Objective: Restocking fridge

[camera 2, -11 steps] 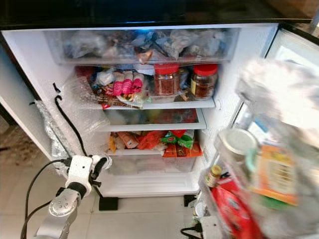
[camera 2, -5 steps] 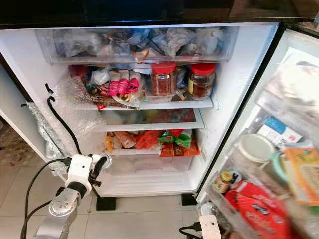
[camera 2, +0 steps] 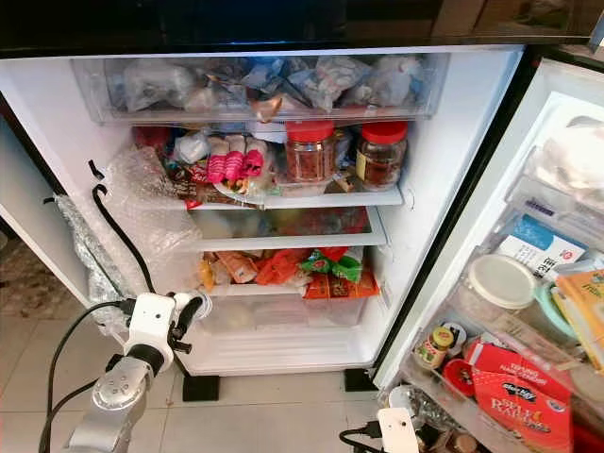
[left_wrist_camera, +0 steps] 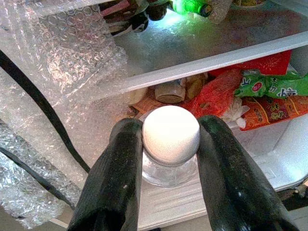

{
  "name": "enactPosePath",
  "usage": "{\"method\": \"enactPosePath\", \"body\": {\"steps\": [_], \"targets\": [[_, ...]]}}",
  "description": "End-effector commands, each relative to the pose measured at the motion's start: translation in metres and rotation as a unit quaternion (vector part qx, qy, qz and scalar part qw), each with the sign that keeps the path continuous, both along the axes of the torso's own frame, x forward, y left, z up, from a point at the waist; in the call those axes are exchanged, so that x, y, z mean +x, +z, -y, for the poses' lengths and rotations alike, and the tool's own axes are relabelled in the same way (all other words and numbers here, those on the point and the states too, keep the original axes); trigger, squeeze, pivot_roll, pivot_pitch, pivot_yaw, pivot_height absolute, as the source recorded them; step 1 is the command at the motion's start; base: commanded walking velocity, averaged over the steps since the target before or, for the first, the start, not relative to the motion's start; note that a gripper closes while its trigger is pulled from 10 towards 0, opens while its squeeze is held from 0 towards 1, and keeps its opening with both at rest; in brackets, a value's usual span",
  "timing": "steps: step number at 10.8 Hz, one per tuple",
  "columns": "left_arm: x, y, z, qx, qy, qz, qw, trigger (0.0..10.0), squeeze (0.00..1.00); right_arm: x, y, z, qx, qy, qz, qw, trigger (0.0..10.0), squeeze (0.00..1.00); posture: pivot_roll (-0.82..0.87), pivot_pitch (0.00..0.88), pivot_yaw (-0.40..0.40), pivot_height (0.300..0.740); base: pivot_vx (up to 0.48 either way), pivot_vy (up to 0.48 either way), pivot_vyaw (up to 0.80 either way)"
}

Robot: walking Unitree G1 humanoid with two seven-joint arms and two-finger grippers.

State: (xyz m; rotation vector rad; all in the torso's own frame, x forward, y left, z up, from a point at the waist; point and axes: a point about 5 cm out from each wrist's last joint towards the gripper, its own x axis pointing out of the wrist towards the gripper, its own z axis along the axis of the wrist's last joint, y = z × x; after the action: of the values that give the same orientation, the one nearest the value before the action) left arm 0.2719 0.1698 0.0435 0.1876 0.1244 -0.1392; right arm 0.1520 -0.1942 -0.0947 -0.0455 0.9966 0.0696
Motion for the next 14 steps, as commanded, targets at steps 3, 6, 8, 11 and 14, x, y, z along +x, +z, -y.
{"method": "enactPosePath", "body": {"steps": [3, 6, 8, 11, 14], "targets": [[0.0022, 0.0077, -0.0010, 0.003, -0.001, 0.020, 1.000, 10.0, 0.00, -0.0006, -0.0002, 0.0002, 0.000, 0.000, -0.001, 1.000, 10.0, 0.00, -0.09, 0.026, -0.010, 0.740, 0.000, 0.000, 0.00], [0.0025, 0.0072, -0.0010, 0.002, -0.001, 0.019, 1.000, 10.0, 0.00, -0.0007, -0.0002, 0.0001, 0.000, 0.001, -0.001, 1.000, 10.0, 0.00, -0.09, 0.024, -0.010, 0.740, 0.000, 0.000, 0.00], [0.0030, 0.0074, -0.0012, 0.001, -0.001, 0.019, 1.000, 10.0, 0.00, -0.0008, -0.0003, 0.0000, 0.000, 0.001, -0.001, 1.000, 10.0, 0.00, -0.09, 0.024, -0.011, 0.740, 0.000, 0.000, 0.00], [0.0030, 0.0074, -0.0012, 0.001, -0.002, 0.018, 1.000, 10.0, 0.00, -0.0009, -0.0003, -0.0001, 0.000, 0.000, -0.001, 1.000, 10.0, 0.00, -0.09, 0.025, -0.010, 0.740, 0.000, 0.000, 0.00], [0.0027, 0.0072, -0.0014, 0.002, -0.001, 0.018, 1.000, 10.0, 0.00, 0.0002, 0.0008, 0.0044, -0.039, -0.012, 0.012, 0.999, 10.0, 0.00, -0.09, 0.025, -0.010, 0.740, 0.000, 0.000, 0.00]]}}
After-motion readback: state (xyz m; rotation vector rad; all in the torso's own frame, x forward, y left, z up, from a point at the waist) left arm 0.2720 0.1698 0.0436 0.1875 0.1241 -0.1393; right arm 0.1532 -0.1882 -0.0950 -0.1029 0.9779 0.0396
